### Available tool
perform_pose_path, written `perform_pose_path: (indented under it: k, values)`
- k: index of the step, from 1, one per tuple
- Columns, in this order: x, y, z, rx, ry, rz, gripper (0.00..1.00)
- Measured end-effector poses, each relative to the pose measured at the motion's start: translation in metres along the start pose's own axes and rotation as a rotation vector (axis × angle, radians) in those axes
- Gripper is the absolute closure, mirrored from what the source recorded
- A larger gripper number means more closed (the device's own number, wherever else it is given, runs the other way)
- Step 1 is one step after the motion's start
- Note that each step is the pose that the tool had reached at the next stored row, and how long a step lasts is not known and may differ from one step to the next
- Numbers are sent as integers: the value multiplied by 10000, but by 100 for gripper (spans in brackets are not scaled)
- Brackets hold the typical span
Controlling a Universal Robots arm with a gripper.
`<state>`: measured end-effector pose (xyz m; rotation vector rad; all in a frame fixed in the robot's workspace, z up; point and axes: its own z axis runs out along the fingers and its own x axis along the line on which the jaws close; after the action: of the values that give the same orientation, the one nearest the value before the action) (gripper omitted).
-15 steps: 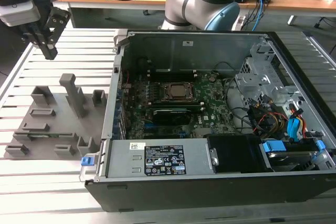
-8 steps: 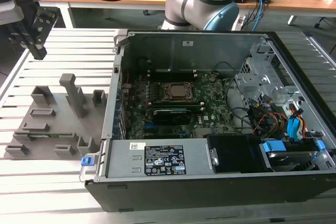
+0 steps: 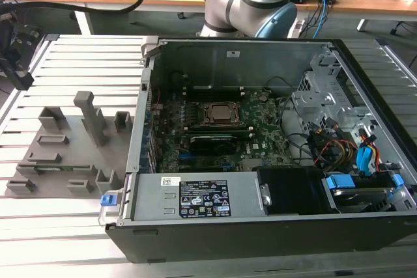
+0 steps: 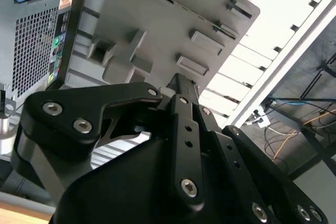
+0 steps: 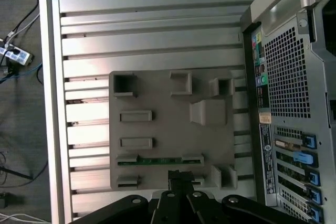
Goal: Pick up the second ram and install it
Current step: 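Reach for the second ram, then pick up the second ram and move it above second insertion slot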
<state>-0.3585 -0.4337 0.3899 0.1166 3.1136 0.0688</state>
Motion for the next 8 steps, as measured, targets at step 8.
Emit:
perform_pose_path:
  k: [8]
  values:
    - [0,-2,-1,1,0,0,89]
